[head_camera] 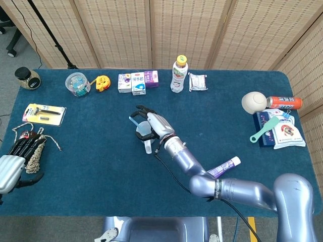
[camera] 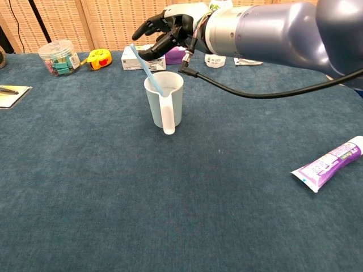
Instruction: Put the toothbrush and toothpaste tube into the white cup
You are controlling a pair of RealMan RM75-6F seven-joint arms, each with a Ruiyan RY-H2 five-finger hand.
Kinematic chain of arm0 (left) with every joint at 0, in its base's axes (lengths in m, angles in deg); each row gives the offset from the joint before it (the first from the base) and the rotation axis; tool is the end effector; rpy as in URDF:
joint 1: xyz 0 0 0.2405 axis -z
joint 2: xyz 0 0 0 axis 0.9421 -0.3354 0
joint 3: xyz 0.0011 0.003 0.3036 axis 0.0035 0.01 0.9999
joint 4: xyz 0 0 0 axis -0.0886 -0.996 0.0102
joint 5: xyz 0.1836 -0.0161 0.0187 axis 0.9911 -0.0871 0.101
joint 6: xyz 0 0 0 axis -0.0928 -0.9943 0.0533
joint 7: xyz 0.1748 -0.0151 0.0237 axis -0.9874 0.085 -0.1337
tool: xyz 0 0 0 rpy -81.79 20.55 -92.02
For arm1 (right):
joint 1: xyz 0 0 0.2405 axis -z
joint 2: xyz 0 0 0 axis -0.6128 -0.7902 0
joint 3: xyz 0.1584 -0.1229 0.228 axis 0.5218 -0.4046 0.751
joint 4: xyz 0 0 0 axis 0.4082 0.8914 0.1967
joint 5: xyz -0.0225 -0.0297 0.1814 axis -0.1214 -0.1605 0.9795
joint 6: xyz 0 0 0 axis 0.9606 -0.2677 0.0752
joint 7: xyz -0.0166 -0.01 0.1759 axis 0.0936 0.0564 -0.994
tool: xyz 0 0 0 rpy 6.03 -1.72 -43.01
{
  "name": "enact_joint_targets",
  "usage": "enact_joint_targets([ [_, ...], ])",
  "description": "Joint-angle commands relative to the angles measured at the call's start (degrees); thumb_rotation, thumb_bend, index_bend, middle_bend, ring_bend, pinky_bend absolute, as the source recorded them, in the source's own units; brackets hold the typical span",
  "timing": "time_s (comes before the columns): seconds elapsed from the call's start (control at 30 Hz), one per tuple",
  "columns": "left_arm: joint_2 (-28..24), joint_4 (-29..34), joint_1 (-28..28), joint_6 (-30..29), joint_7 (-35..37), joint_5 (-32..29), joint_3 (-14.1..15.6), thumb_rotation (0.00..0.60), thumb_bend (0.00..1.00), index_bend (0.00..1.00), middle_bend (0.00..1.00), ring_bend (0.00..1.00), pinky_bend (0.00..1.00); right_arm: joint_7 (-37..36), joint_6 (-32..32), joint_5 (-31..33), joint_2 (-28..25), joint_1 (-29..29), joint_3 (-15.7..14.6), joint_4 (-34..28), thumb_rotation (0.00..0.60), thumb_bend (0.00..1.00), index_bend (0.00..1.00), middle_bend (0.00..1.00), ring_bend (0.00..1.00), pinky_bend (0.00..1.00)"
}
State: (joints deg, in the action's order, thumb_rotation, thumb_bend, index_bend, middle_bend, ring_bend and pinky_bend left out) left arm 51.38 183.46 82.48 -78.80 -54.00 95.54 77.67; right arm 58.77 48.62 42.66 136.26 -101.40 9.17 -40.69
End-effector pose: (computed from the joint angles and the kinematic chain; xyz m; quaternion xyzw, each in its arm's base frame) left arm -0.3016 0.2319 0.2275 -0.6680 -0.4233 -0.3856 0.4753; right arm -0.0041 -0.4587 -0.0342 0.5861 -0.6247 0.4832 0.1809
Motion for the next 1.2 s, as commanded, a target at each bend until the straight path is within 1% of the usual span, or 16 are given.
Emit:
enact_joint_targets([
  [0.03, 0.00, -0.01, 0.02, 0.02, -0.01, -0.06, -0.02, 0.600, 0.24, 0.00, 0.00, 0.00, 0.00, -2.18, 0.23, -4.07, -0.97, 1.91, -0.03, -1.01, 0.600, 0.44, 0.20, 0.03, 0.00, 0.00],
  [0.1, -0.05, 0.02, 0.08, 0.07, 0.19, 0.00, -0.01, 0.600, 0.24, 0.00, 0.00, 0.00, 0.00, -3.07, 1.04, -7.39, -2.92, 3.46, 0.01, -3.30, 0.600, 0.44, 0.18, 0.03, 0.00, 0.00],
  [0.17, -0.16, -0.06, 0.15, 0.14, 0.47, 0.22, 0.08, 0.600, 0.24, 0.00, 0.00, 0.00, 0.00, -2.28, 1.92, -11.89, -8.59, 6.38, -1.21, -8.23, 0.600, 0.44, 0.17, 0.02, 0.00, 0.00],
  [0.2, -0.19, -0.07, 0.17, 0.15, 0.54, 0.26, 0.09, 0.600, 0.24, 0.00, 0.00, 0.00, 0.00, -2.42, 1.81, -12.69, -9.88, 7.07, -1.48, -9.37, 0.600, 0.44, 0.16, 0.01, 0.00, 0.00],
  [0.23, -0.24, -0.09, 0.17, 0.13, 0.68, 0.31, 0.12, 0.600, 0.24, 0.00, 0.00, 0.00, 0.00, -2.47, 1.81, -14.43, -12.54, 8.51, -2.14, -11.26, 0.600, 0.44, 0.15, 0.01, 0.00, 0.00],
  [0.4, -0.16, -0.06, 0.10, 0.07, 0.40, 0.37, 0.21, 0.600, 0.24, 0.00, 0.00, 0.00, 0.00, -3.09, 1.40, -20.46, -21.49, 13.55, -5.12, -16.10, 0.600, 0.44, 0.11, 0.00, 0.00, 0.00],
  [0.47, -0.03, 0.15, 0.13, 0.22, -0.14, 0.45, 0.29, 0.600, 0.24, 0.00, 0.00, 0.00, 0.00, -3.52, 0.66, -23.42, -25.93, 15.89, -7.00, -17.57, 0.600, 0.44, 0.09, 0.00, 0.00, 0.00],
  [0.5, 0.15, 0.32, 0.19, 0.34, -0.87, 0.60, 0.33, 0.600, 0.24, 0.00, 0.00, 0.00, 0.00, -3.46, 0.31, -25.57, -28.70, 17.46, -8.59, -18.00, 0.600, 0.44, 0.08, 0.00, 0.00, 0.00],
  [0.53, 0.46, 0.70, 0.34, 0.66, -2.04, 1.04, 0.51, 0.600, 0.24, 0.00, 0.00, 0.00, 0.00, -1.84, 0.07, -29.07, -32.54, 19.97, -12.12, -17.78, 0.600, 0.44, 0.07, 0.00, 0.00, 0.00],
  [0.6, 0.65, 1.04, 0.33, 0.80, -2.93, 0.92, 0.53, 0.600, 0.24, 0.00, 0.00, 0.00, 0.00, -1.83, 0.33, -32.45, -34.41, 21.46, -14.09, -17.41, 0.600, 0.44, 0.06, 0.00, 0.00, 0.00],
  [0.63, 0.82, 1.30, 0.39, 0.99, -3.58, 0.71, 0.48, 0.600, 0.24, 0.00, 0.00, 0.00, 0.00, -0.20, 0.48, -35.35, -35.43, 22.56, -16.47, -15.80, 0.600, 0.44, 0.06, 0.00, 0.00, 0.00],
  [0.73, 1.03, 1.71, 0.52, 1.40, -4.58, 0.09, 0.31, 0.600, 0.24, 0.00, 0.00, 0.00, 0.00, 2.15, 1.34, -40.12, -36.04, 24.28, -20.17, -13.11, 0.600, 0.44, 0.06, 0.00, 0.00, 0.00],
  [0.83, 1.16, 1.96, 0.70, 1.75, -5.12, -0.48, 0.10, 0.600, 0.24, 0.00, 0.00, 0.00, 0.00, 4.23, 2.39, -43.40, -35.93, 26.07, -23.45, -10.81, 0.600, 0.44, 0.05, 0.00, 0.00, 0.00],
  [1.0, 1.36, 2.28, 1.06, 2.47, -5.93, -1.17, -0.12, 0.600, 0.24, 0.00, 0.00, 0.00, 0.00, 5.68, 4.75, -47.16, -34.25, 28.21, -26.50, -8.10, 0.600, 0.45, 0.06, 0.00, 0.00, 0.00],
  [1.1, 1.41, 2.40, 1.15, 2.70, -6.29, -1.23, -0.07, 0.600, 0.24, 0.00, 0.00, 0.00, 0.00, 9.80, 6.65, -49.44, -32.97, 29.07, -27.74, -5.68, 0.600, 0.46, 0.07, 0.00, 0.00, 0.00],
  [1.2, 1.37, 2.41, 1.06, 2.58, -6.43, -1.11, 0.04, 0.600, 0.24, 0.00, 0.00, 0.00, 0.00, 9.48, 5.08, -49.59, -33.61, 29.42, -29.39, -7.22, 0.600, 0.46, 0.06, 0.00, 0.00, 0.00],
])
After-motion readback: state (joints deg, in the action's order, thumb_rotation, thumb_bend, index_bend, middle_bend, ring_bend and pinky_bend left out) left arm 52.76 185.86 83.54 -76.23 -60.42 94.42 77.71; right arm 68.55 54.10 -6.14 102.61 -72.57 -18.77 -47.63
